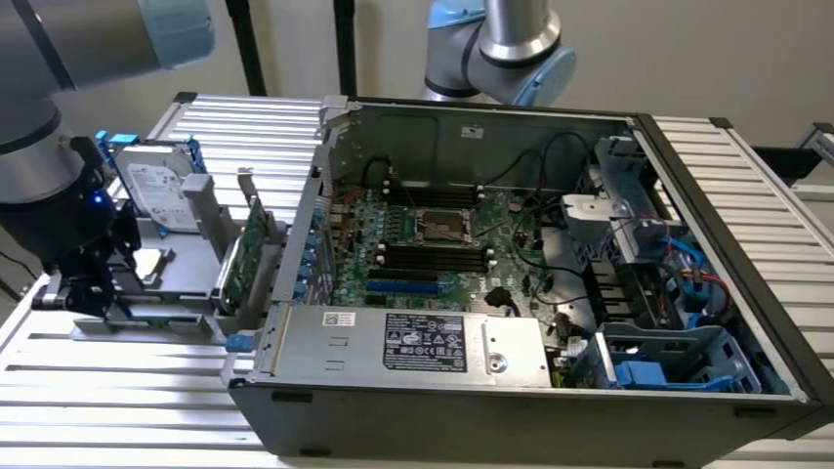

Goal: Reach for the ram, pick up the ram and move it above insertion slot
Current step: 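Pick up the ram and move it above insertion slot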

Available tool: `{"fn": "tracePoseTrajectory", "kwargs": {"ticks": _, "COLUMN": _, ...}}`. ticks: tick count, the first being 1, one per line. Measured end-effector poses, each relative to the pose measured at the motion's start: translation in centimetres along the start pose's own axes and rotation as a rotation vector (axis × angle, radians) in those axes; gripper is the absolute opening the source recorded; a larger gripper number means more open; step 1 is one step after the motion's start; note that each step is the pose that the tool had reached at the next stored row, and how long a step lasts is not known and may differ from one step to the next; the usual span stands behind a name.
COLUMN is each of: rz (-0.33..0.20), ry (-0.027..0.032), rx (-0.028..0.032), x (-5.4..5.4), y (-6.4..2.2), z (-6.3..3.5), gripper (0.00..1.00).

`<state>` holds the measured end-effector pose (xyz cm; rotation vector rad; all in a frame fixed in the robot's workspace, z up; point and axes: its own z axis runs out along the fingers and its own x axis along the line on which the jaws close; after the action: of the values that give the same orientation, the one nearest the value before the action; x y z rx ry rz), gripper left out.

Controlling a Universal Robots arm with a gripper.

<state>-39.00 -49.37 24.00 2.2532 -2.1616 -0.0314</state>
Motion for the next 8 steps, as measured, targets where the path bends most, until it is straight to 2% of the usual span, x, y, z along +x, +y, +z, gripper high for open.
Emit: {"fn": "tracePoseTrajectory", "kwargs": {"ticks": 8, "rz": -0.001, "ry": 0.0002, "rx": 0.0020, "x": 0.0, "y": -0.04, "z": 1.44, "gripper": 0.42}}
